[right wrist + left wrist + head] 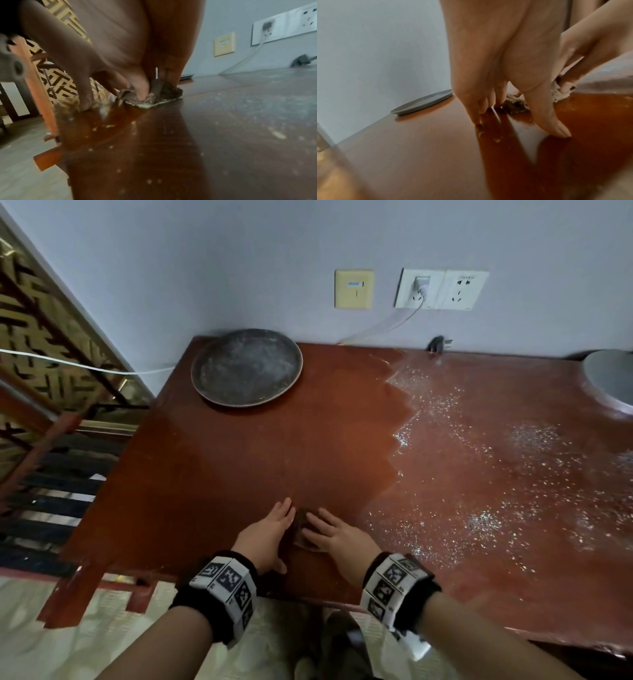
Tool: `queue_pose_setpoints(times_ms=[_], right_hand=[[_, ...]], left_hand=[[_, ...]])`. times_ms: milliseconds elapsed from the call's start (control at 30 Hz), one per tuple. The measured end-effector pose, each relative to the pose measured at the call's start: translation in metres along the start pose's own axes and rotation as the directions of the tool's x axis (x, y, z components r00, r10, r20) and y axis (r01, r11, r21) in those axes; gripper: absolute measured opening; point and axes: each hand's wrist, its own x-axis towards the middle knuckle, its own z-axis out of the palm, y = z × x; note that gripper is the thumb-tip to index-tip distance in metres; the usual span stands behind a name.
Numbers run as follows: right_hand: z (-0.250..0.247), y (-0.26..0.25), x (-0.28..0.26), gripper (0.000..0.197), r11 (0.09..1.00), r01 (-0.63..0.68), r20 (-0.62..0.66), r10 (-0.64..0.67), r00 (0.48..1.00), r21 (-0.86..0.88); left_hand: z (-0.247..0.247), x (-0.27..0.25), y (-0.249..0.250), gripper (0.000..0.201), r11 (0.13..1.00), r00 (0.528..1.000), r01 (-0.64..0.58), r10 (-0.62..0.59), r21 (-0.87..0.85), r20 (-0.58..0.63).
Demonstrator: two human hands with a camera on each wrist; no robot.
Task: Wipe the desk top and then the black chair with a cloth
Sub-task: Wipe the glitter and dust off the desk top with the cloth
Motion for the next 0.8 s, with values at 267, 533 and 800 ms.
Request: queue_pose_setpoints(times_ms=[267,533,800], right_hand=[[-0.022,0.052,0.007,0.064,0.932,-0.338,-0.182,0.359,0.916,0.134],[0.024,-0.040,-0.024,0.043,0.997,0.077,-0.233,-0.067,0.970,0.031],[0.023,-0.036,-0.016,0.058,0.985,-0.168,-0.240,0.173,0.955,0.038]], left_hand=[[0.021,-0.026,-0.005,0.097,0.998,0.997,0.008,-0.013,-0.069,-0.074],[0.032,-0.047,-0.007,0.104,0.991,0.996,0.006,-0.018,-0.132,-0.089],[0.045,-0.056,-0.010,0.107,0.949,0.980,0.089,-0.138,-0.303,-0.143]])
